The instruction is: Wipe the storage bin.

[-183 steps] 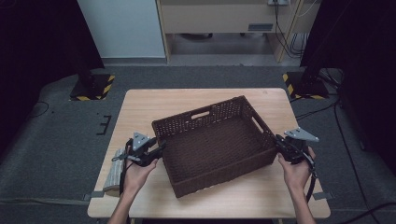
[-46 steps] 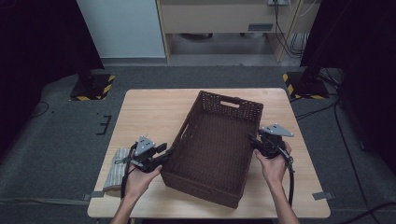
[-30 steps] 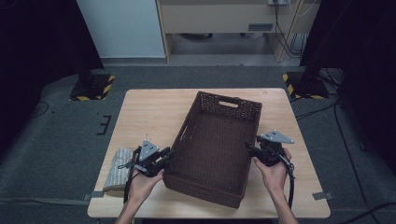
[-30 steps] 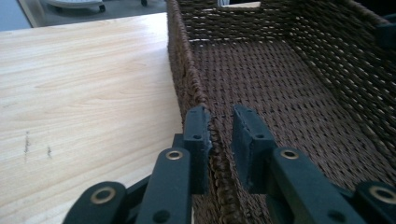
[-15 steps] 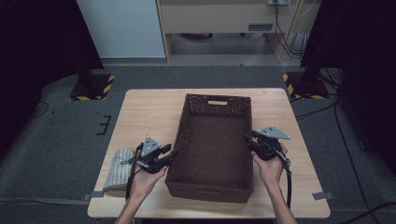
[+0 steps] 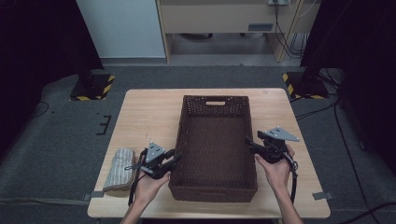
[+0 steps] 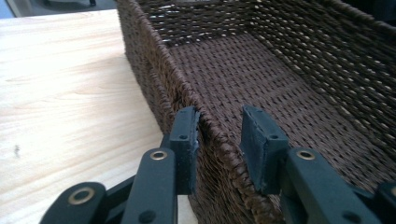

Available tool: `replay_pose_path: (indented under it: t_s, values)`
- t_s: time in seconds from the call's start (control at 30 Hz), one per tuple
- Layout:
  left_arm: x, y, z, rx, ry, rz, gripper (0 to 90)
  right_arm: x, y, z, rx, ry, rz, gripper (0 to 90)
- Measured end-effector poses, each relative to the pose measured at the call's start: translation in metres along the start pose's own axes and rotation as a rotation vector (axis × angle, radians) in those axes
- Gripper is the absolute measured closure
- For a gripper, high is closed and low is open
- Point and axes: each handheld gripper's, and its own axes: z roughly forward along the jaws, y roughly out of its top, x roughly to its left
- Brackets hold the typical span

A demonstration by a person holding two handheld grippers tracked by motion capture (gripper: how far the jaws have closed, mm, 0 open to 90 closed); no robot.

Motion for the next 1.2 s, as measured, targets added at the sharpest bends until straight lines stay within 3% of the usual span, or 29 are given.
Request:
replay_pose_path:
  t_s: [0.2, 0.33, 0.43, 0.67, 0.93, 1.1, 1.2]
  values:
    - [-0.002, 0.0, -0.002, -0.004, -0.013, 0.023, 63.0, 0.004, -0.004, 0.008, 0.034, 0.012, -0.013, 40.3]
    - [0.002, 0.008, -0.012, -0.051, -0.01, 0.022, 53.4, 0.006, -0.005, 0.011, 0.037, 0.022, -0.015, 42.2]
    - [0.01, 0.015, -0.024, -0.093, 0.014, 0.01, 50.6, 0.006, -0.005, 0.011, 0.036, 0.02, -0.013, 43.5]
    - [0.048, 0.015, -0.041, -0.115, 0.1, -0.06, 45.8, 0.006, -0.005, 0.01, 0.039, 0.005, -0.015, 48.9]
    - [0.091, 0.0, -0.057, -0.082, 0.233, -0.085, 42.9, 0.005, -0.005, 0.008, 0.035, 0.013, -0.018, 48.1]
    - [0.111, -0.016, -0.061, -0.016, 0.312, -0.101, 39.3, 0.003, -0.004, 0.005, 0.036, 0.011, -0.022, 45.2]
    - [0.125, -0.027, -0.064, 0.013, 0.339, -0.135, 37.7, 0.0, -0.005, 0.002, 0.049, 0.0, -0.024, 44.6]
